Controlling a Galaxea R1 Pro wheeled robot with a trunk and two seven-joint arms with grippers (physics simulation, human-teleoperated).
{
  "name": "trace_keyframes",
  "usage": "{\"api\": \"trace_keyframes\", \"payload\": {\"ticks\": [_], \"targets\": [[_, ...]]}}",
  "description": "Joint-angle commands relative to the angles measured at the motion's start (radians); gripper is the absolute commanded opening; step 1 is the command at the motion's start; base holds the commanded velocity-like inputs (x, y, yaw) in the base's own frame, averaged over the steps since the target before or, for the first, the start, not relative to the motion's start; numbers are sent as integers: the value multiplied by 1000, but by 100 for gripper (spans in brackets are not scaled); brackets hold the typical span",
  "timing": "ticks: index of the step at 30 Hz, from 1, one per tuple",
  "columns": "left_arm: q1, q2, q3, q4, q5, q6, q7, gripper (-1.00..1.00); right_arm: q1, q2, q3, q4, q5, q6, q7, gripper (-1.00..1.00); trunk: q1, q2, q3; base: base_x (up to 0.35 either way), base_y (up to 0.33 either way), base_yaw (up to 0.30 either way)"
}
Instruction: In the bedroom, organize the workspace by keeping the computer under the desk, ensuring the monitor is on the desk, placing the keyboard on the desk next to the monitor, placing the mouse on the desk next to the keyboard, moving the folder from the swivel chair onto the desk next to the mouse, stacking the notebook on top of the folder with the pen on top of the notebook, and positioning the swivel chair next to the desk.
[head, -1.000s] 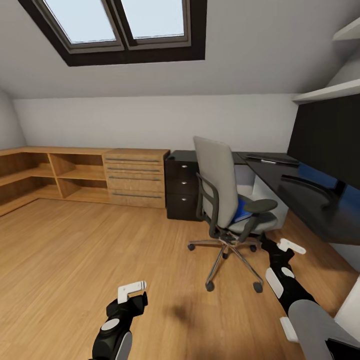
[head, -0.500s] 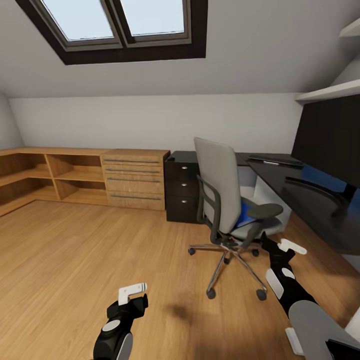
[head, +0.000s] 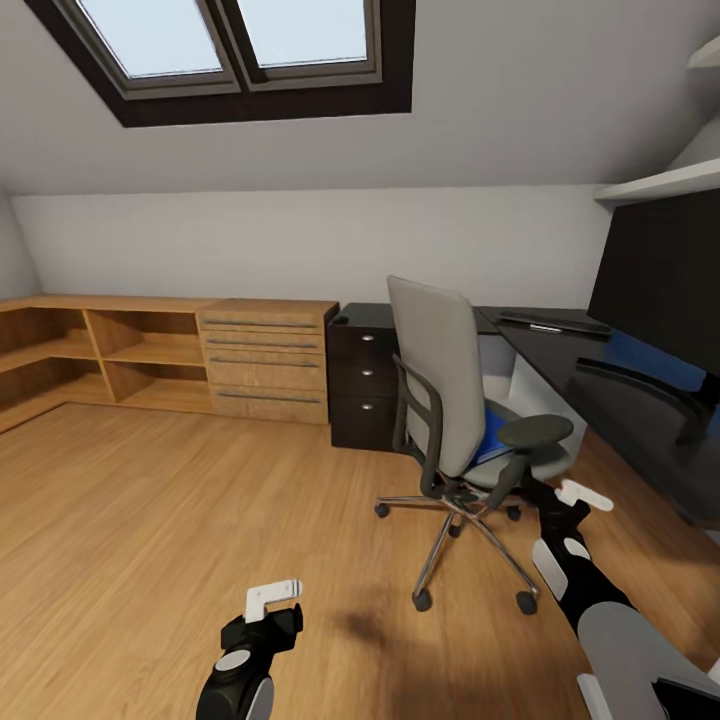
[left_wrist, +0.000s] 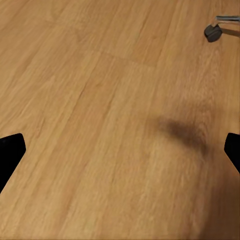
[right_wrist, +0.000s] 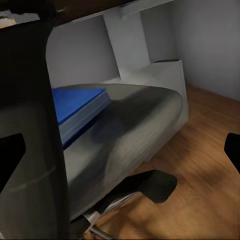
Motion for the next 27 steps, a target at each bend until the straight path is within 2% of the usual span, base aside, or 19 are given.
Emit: {"api": "trace_keyframes", "payload": {"ticks": [1, 27], "targets": [[-1, 0, -2, -1, 10, 2, 10, 100, -1, -1, 2, 4, -7, -4, 1, 100, 0, 0, -1, 9, -3, 0], [-1, 0, -1, -1, 12, 0, 10, 100, -1, -8, 2, 18, -13, 9, 4, 100, 0, 0, -1, 30, -22, 0]]}}
